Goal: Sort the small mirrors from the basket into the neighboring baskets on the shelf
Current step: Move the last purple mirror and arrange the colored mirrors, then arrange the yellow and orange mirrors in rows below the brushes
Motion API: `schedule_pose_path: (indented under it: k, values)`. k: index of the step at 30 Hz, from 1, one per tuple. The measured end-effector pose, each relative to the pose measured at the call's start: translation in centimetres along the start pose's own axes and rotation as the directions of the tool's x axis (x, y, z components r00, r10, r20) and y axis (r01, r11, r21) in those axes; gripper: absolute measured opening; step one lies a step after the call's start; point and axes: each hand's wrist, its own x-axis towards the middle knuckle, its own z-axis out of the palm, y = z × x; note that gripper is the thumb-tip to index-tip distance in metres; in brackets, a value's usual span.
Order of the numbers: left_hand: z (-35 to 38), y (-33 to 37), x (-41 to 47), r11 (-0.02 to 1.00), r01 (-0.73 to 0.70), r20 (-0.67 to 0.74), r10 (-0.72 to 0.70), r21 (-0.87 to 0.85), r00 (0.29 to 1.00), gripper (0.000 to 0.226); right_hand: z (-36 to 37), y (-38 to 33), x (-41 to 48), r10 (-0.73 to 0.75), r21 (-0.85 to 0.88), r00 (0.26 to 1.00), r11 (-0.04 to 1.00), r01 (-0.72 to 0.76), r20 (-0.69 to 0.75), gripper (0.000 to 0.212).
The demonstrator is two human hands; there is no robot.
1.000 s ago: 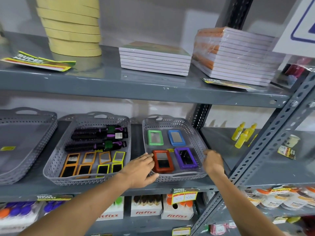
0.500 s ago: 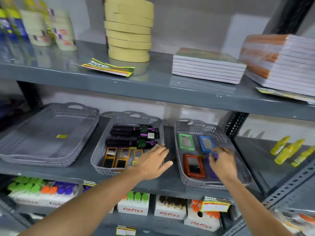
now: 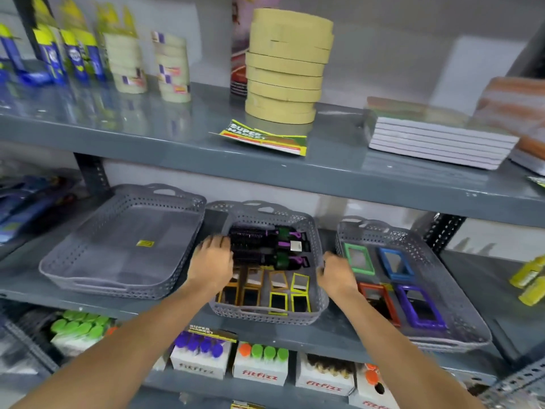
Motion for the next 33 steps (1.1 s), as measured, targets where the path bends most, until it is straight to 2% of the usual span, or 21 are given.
schedule_pose_path:
  k: [2,4,7,14,16,18,19,21,23,25,29,33]
  values:
    - [-0.1,-1.4,0.1,0.996,0.09,0.105,-0.091,0.017,0.99,0.039,0.7,-0.4,0.0,0.05,-0.038,0.998,0.998,-0.048,0.036,0.013]
    - [0.1,-2.4,0.1,0.992,0.123,0.181,-0.128,0.037,0.975,0.035,1.3,-0.5,0.1,0.068,-0.051,0.997,0.996,-0.066,0.032,0.016]
    - [0.7,-3.3,0.3,0.99,0.137,0.251,-0.128,-0.018,0.959,0.022,1.7,-0.6,-0.1,0.079,-0.055,0.997,0.995,-0.078,0.011,0.015]
    - [0.9,-3.9,0.8,0.983,0.147,0.325,-0.105,-0.108,0.94,0.015,2.2,-1.0,-0.7,0.125,-0.028,0.992,0.992,-0.125,-0.016,0.014]
    - [1.0,-3.8,0.8,0.982,0.148,0.329,-0.104,-0.113,0.939,0.014,2.0,-1.2,-0.8,0.062,-0.076,0.995,0.995,-0.068,-0.082,0.018]
    - [1.4,-3.9,0.7,0.981,0.147,0.324,-0.099,-0.128,0.941,0.014,2.0,-1.7,-0.7,-0.082,-0.176,0.983,0.983,0.053,-0.162,0.023]
    - [1.5,-3.9,0.7,0.98,0.149,0.325,-0.098,-0.135,0.941,0.014,2.0,-2.0,-0.4,-0.155,-0.22,0.975,0.968,0.118,-0.159,0.023]
    - [1.7,-4.0,0.6,0.978,0.154,0.334,-0.1,-0.139,0.937,0.016,2.1,-2.9,0.3,-0.209,-0.257,0.977,0.947,0.193,-0.035,0.021]
    - [1.7,-4.0,0.7,0.981,0.146,0.336,-0.097,-0.124,0.937,0.019,2.2,-3.6,1.5,-0.126,-0.27,0.976,0.947,0.171,0.178,0.023]
    - [1.7,-3.9,0.6,0.985,0.131,0.329,-0.087,-0.115,0.941,0.021,2.7,-3.9,2.4,-0.071,-0.297,0.944,0.939,0.172,0.321,0.02]
    - [1.5,-3.8,0.4,0.985,0.12,0.314,-0.076,-0.123,0.946,0.021,3.3,-3.8,3.1,-0.027,-0.319,0.914,0.933,0.169,0.405,0.02]
    - [1.3,-3.7,0.4,0.985,0.115,0.305,-0.071,-0.129,0.95,0.022,3.5,-3.4,3.5,-0.018,-0.26,0.911,0.956,0.137,0.412,0.022]
